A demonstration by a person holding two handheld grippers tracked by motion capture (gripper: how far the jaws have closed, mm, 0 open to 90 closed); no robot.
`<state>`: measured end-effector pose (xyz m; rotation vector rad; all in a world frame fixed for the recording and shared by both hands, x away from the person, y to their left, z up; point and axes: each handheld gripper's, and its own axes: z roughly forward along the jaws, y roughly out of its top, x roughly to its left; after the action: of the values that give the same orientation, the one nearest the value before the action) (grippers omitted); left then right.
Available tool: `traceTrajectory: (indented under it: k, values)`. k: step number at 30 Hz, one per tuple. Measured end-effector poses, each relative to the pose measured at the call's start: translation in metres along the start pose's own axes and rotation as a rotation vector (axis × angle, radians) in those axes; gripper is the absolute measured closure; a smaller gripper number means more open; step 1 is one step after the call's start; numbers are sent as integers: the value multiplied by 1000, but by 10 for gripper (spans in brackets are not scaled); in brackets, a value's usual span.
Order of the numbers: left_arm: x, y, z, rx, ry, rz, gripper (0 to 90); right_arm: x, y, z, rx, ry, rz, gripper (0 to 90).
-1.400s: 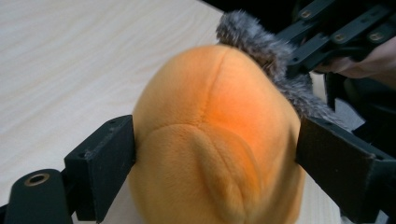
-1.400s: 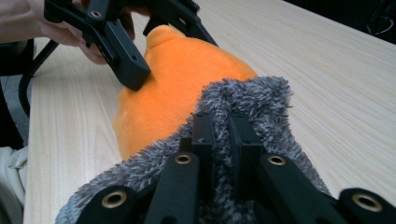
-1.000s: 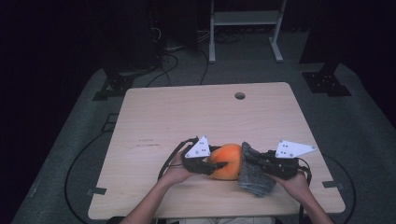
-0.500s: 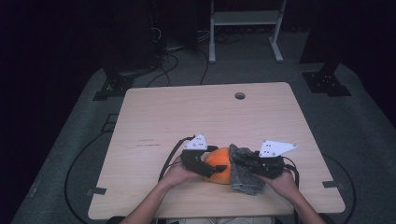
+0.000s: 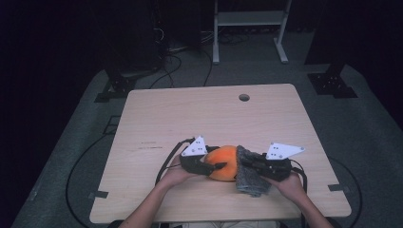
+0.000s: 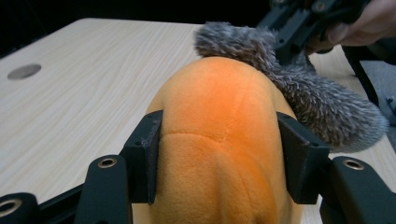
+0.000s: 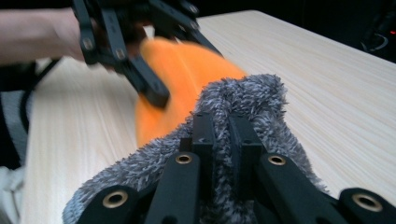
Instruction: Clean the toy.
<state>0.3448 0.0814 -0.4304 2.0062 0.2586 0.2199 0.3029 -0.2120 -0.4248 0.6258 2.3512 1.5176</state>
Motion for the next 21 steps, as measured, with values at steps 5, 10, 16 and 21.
traceTrajectory:
  k: [5,10,16,21]
  values:
    - [2,-5,-3,-17,-4,-29,395,-7,-25,-11,99,-26,49,819]
    - [4,-7,-1,-38,-15,-37,388,-3,-13,-17,35,2,40,820]
    - [7,-11,-5,-24,-18,-48,388,-3,-6,1,8,25,42,820]
    - [8,-12,-5,-26,-20,-54,387,-8,-20,-2,58,8,77,821]
